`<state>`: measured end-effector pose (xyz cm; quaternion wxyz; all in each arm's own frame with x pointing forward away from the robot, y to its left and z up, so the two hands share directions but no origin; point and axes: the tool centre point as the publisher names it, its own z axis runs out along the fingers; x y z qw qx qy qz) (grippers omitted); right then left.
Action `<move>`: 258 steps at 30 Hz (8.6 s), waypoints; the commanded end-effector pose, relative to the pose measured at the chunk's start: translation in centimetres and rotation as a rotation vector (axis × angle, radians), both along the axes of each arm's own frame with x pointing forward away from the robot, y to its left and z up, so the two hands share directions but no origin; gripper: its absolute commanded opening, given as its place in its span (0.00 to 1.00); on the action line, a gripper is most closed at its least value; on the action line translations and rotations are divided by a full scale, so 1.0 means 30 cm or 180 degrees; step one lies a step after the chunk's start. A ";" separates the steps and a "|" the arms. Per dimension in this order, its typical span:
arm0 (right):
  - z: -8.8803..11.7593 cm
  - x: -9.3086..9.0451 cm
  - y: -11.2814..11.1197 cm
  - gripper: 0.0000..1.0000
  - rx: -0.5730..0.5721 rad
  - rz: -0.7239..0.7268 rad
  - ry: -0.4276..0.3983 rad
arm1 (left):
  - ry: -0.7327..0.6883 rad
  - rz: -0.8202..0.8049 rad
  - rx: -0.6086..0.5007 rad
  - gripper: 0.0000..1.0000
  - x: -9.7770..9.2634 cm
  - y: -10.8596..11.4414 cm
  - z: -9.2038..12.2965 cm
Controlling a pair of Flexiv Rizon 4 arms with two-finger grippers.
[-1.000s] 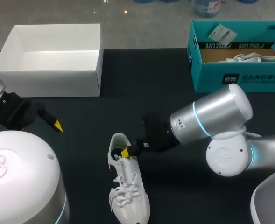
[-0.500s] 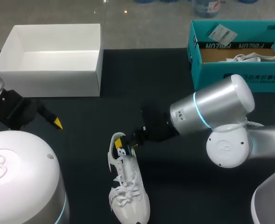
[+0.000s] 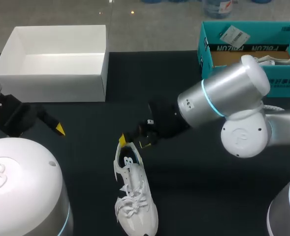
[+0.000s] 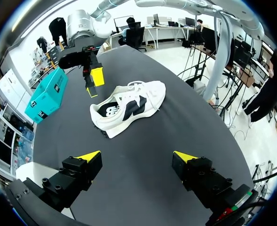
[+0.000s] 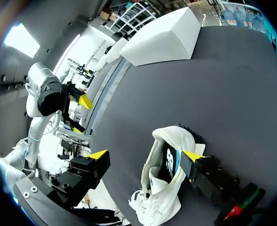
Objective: Take the shoe out of the shoebox, open the shoe tongue, remove and reinsert the insole, then place the shoe into the shoebox
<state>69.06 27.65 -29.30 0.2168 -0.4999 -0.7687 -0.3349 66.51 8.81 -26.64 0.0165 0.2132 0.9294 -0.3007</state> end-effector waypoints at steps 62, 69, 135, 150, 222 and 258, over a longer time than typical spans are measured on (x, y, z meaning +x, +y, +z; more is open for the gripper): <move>-0.119 -0.007 0.041 0.00 -0.2259 -0.0432 0.0520 | 0.0111 -0.0176 0.0148 1.00 0.009 -0.056 -0.070; -0.171 -0.021 0.033 0.00 -0.2328 -0.0410 0.0552 | 0.0154 -0.0161 0.0170 1.00 0.010 -0.062 -0.079; -0.223 -0.084 0.004 0.00 -0.2646 -0.0557 0.0537 | 0.0249 -0.0123 0.0139 1.00 0.012 -0.056 -0.086; -0.375 -0.066 0.025 0.00 -0.2505 -0.0398 0.0784 | 0.0249 -0.0123 0.0139 1.00 0.012 -0.056 -0.086; 0.029 -0.139 0.009 0.00 -0.2565 -0.0589 0.0501 | 0.0249 -0.0123 0.0139 1.00 0.012 -0.056 -0.086; 0.039 -0.130 -0.018 0.00 -0.2524 0.0956 -0.0093 | 0.0249 -0.0123 0.0139 1.00 0.012 -0.056 -0.086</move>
